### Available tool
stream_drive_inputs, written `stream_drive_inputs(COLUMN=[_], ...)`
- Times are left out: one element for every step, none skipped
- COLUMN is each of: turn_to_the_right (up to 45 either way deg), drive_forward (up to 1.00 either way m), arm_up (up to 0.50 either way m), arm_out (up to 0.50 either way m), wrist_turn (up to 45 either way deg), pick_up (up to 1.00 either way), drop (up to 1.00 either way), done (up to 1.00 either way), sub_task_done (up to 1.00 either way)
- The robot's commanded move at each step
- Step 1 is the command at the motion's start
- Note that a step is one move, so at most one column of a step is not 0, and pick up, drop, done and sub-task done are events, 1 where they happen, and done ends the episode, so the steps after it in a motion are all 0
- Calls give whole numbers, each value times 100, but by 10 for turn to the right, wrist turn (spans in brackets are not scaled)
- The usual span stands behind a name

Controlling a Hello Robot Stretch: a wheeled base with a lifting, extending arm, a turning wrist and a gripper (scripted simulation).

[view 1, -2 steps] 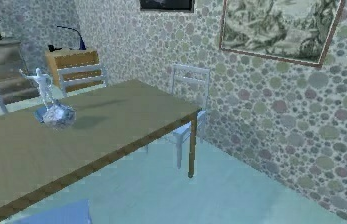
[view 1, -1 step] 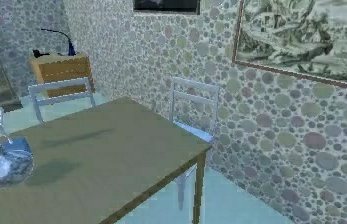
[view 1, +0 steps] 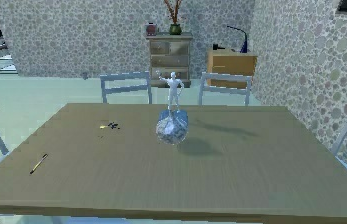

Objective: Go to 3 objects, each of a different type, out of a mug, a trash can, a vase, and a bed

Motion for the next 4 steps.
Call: stream_drive_inputs(turn_to_the_right=[0,-450,-450,-450], drive_forward=[0,0,0,0], arm_up=[0,0,0,0], arm_out=[0,0,0,0], wrist_turn=[0,0,0,0], pick_up=[0,0,0,0], drop=[0,0,0,0], done=[0,0,0,0], sub_task_done=[100,0,0,0])
